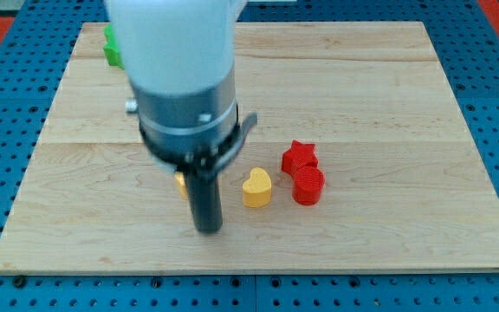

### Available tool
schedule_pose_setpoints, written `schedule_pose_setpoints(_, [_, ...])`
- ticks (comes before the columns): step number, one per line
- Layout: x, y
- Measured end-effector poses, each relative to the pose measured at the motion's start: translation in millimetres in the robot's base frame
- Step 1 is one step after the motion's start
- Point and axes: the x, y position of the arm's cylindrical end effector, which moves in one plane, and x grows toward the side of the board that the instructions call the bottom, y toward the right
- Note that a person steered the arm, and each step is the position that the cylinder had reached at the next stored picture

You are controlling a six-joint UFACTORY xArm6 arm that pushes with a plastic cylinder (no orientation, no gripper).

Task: Move your arm right to the red star

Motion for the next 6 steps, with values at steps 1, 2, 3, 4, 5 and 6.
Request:
schedule_pose_setpoints(1, [11,80])
schedule_pose_setpoints(2, [-18,155])
schedule_pose_setpoints(3, [-46,177])
schedule_pose_setpoints(4, [-82,158])
schedule_pose_setpoints(5, [-137,158])
schedule_pose_setpoints(6, [-167,92])
